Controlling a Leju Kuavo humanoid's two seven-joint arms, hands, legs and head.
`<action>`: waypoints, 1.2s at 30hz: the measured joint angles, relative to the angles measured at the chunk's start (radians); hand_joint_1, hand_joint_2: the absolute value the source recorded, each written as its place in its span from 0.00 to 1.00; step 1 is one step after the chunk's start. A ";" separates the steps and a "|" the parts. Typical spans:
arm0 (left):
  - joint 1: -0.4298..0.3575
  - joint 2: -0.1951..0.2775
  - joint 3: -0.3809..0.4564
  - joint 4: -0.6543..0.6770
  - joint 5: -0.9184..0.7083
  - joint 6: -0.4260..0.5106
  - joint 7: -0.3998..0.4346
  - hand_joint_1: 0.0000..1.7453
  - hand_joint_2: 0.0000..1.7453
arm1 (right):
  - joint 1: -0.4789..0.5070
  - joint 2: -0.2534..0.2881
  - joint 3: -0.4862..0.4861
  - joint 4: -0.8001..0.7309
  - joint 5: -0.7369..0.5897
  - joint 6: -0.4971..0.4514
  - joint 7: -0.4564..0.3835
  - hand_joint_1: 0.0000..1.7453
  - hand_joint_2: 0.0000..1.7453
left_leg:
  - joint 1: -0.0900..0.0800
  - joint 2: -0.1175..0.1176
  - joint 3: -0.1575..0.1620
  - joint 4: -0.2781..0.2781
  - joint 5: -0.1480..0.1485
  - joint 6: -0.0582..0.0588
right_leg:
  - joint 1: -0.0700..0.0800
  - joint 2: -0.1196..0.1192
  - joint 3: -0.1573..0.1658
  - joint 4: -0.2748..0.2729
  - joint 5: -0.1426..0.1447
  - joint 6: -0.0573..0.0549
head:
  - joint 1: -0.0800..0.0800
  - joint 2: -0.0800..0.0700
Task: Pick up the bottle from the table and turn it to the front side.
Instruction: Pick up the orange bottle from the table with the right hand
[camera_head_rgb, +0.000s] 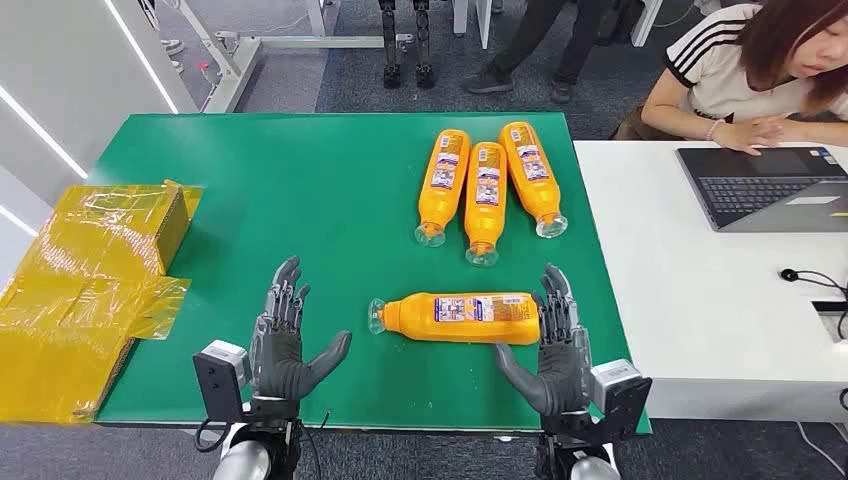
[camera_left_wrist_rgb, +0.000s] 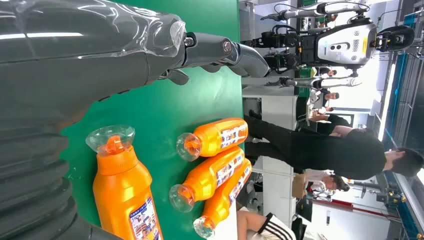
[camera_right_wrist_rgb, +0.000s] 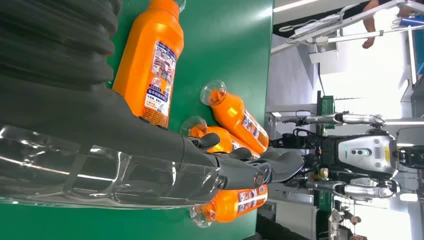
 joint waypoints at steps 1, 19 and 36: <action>0.000 0.000 0.000 0.000 0.000 0.000 0.000 0.00 1.00 | 0.001 0.000 0.000 -0.001 0.000 -0.001 0.000 0.00 1.00 | 0.000 0.000 0.000 0.000 0.000 0.000 | 0.000 0.000 0.000 0.000 0.000 0.000 | 0.000 0.000; 0.001 0.000 0.001 0.000 0.006 -0.002 0.000 0.00 1.00 | 0.002 -0.006 0.005 -0.010 0.010 -0.017 0.003 0.00 1.00 | 0.000 0.000 0.000 0.000 0.000 0.000 | 0.000 0.000 0.000 0.000 0.000 0.000 | 0.000 0.000; 0.016 0.004 0.011 -0.009 0.022 0.010 -0.005 0.00 1.00 | 0.007 -0.011 0.016 -0.021 0.020 -0.037 0.007 0.00 1.00 | 0.000 0.000 0.000 0.000 0.000 0.000 | 0.000 0.000 0.000 0.000 0.000 0.000 | 0.000 0.000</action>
